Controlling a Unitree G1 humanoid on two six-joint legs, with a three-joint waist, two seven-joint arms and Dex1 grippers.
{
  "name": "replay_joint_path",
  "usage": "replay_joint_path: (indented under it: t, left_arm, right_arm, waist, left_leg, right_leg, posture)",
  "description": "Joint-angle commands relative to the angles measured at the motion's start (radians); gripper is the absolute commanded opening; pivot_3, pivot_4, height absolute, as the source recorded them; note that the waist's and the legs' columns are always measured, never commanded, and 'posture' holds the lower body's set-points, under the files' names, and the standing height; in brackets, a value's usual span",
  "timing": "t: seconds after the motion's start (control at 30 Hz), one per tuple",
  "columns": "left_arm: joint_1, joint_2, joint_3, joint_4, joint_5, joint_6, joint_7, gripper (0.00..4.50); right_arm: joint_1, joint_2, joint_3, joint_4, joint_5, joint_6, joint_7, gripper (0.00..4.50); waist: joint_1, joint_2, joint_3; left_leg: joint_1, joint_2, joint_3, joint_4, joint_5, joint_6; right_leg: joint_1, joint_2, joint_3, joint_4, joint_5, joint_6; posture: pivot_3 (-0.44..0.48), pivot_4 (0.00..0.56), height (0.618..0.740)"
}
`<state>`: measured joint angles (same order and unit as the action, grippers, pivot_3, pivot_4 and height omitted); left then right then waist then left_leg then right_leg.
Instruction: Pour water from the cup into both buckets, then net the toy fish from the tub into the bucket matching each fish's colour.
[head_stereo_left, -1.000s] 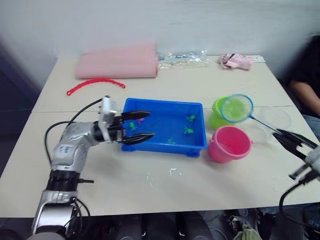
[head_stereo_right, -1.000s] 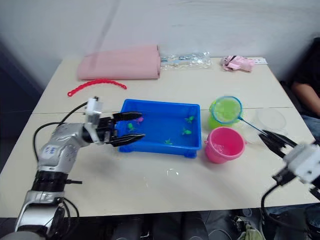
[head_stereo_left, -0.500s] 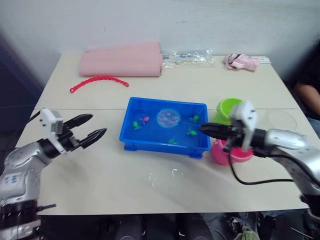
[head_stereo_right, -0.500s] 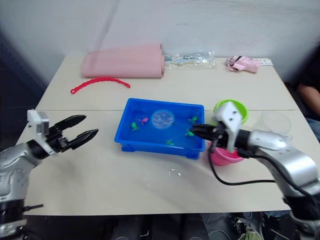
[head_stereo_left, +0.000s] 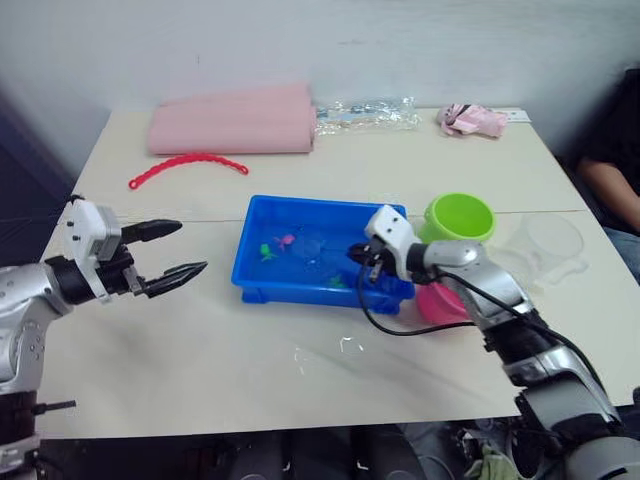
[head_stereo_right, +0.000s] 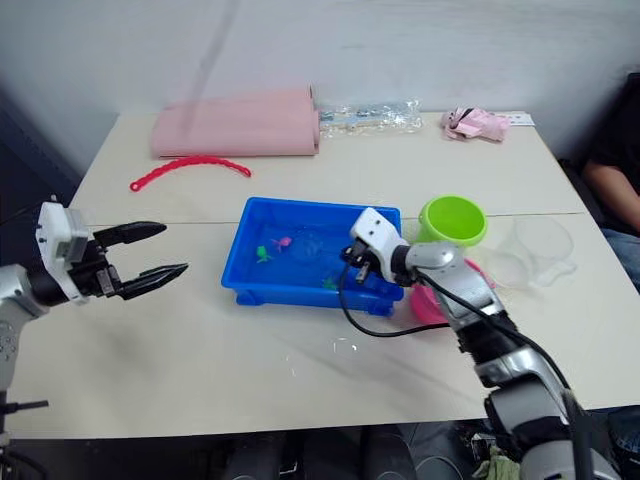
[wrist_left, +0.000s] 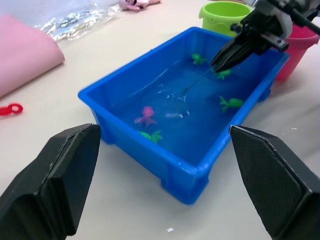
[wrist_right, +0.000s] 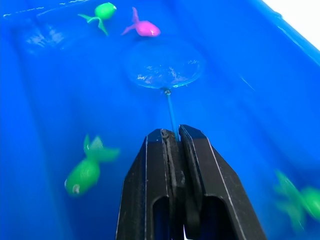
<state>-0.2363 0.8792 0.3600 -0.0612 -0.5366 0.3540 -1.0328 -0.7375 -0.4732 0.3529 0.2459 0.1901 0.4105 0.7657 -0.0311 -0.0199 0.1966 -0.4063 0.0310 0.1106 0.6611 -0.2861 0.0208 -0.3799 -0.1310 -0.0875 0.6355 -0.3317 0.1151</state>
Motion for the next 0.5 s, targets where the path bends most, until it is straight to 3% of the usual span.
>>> replay_joint_path:
  t: [0.03, 0.2, 0.5]
  left_arm:
    - [-0.043, 0.037, -0.031, 0.025, 0.008, 0.018, -0.038, 4.47]
    - [-0.093, 0.061, -0.059, 0.065, 0.018, 0.038, -0.059, 4.47]
    - [-0.13, 0.045, -0.081, 0.086, 0.023, 0.032, -0.082, 4.47]
  right_arm:
    - [-0.034, 0.033, -0.012, 0.05, -0.026, -0.054, 0.042, 0.0]
    - [-0.031, 0.111, -0.088, 0.069, 0.013, -0.042, 0.031, 0.0]
    - [0.093, 0.05, -0.21, -0.092, 0.058, -0.019, 0.07, 0.0]
  waist:
    - [-0.001, 0.0, 0.0]
    - [-0.004, 0.0, 0.0]
    - [0.001, 0.0, 0.0]
  left_leg:
    - [0.0, 0.0, 0.001, 0.0, 0.0, 0.0]
    - [-0.001, 0.001, 0.007, -0.001, 0.0, 0.0]
    - [-0.003, 0.001, 0.012, 0.0, 0.0, 0.0]
  right_leg:
    - [-0.001, 0.0, 0.0, 0.0, 0.0, 0.0]
    - [-0.006, 0.0, 0.0, 0.003, 0.0, 0.0]
    - [-0.012, -0.001, 0.001, 0.008, 0.0, 0.0]
  posture:
    - [0.0, 0.15, 0.74]
    - [0.0, 0.15, 0.74]
    - [0.0, 0.15, 0.74]
